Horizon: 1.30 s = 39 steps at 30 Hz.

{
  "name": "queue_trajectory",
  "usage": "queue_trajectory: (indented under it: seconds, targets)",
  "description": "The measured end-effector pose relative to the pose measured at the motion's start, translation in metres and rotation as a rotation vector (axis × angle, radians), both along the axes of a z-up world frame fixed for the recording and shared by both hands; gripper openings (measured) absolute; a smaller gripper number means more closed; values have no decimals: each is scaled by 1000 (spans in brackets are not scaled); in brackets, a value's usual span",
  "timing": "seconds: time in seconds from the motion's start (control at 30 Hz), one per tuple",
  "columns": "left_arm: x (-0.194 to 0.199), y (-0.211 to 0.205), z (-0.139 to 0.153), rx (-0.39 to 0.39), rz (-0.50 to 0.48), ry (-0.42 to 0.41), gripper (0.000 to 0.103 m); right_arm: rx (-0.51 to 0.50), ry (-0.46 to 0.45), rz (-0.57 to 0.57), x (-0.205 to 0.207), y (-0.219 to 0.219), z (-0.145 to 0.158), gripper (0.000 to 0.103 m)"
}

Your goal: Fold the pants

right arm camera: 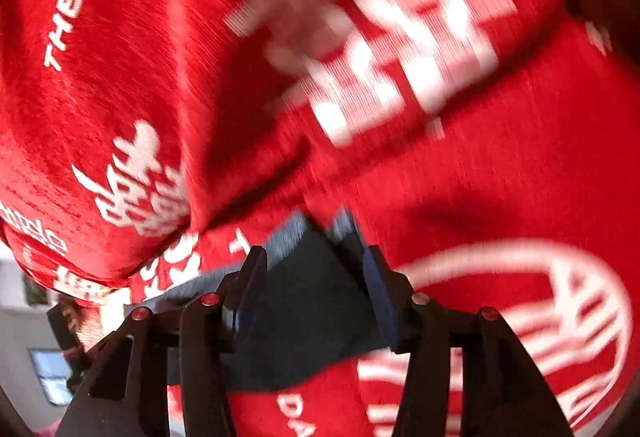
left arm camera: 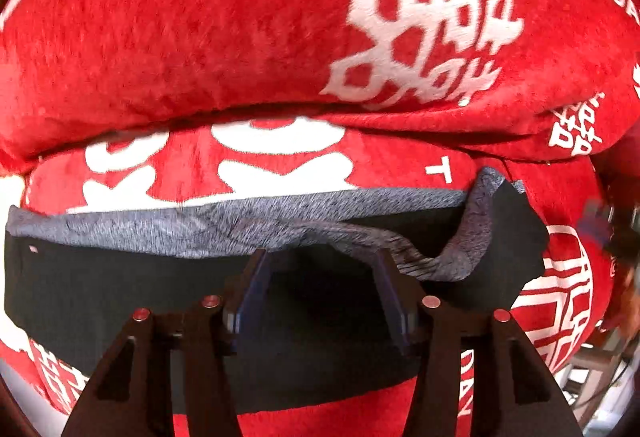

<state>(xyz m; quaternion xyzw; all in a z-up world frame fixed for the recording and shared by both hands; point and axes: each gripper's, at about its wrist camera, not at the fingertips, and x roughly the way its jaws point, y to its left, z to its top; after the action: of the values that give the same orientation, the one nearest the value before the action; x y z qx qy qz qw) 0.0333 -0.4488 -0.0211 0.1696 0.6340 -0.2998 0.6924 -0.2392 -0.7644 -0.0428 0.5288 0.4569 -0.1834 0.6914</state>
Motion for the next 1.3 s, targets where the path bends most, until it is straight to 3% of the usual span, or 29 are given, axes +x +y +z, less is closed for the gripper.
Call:
queue_trajectory:
  seconds: [0.1, 0.2, 0.23, 0.27, 0.3, 0.37, 0.47, 0.53, 0.67, 0.73, 0.83, 0.93, 0.97, 1.1, 1.23, 1.3]
  targets:
    - [1, 1, -8, 28, 7, 7, 54, 103, 52, -19, -14, 25, -40, 51]
    - [-2, 1, -9, 24, 1, 1, 54, 148, 26, -92, -17, 37, -67, 46]
    - [-4, 2, -10, 27, -3, 3, 54, 154, 7, -122, -17, 37, -72, 41]
    - [-5, 2, -12, 35, -6, 3, 54, 158, -5, -149, -17, 35, -76, 16]
    - [-7, 4, -12, 45, -7, 1, 54, 159, 1, -172, -16, 34, -78, 8]
    - [-7, 6, -12, 48, -3, -4, 54, 128, -11, -193, -18, 34, -71, 8]
    - [-3, 11, -17, 77, 11, -13, 54, 52, 54, -188, -34, 40, -56, 8]
    - [-2, 13, -28, 123, 17, -31, 54, 73, 75, -195, -46, 44, -61, 8]
    - [-3, 20, -42, 167, 24, -42, 54, 129, 44, -231, -67, 48, -62, 30]
    - [-7, 22, -49, 180, 19, -49, 54, 135, 38, -218, -69, 52, -64, 34]
    - [-9, 22, -62, 202, 34, -37, 54, 144, 27, -205, -61, 51, -74, 34]
    - [-7, 17, -61, 166, 70, -30, 54, 177, -10, -265, -52, 44, -88, 33]
    - [-6, 13, -59, 160, 67, -36, 54, 184, -2, -272, -49, 42, -89, 21]
    - [-2, -2, -56, 132, 56, -66, 54, 116, -26, -232, -49, 43, -65, 14]
    - [11, -14, -79, 158, 83, -109, 74, 96, 31, -232, -61, 41, -68, 15]
    - [18, -20, -80, 165, 75, -132, 75, 138, 31, -250, -68, 38, -78, 19]
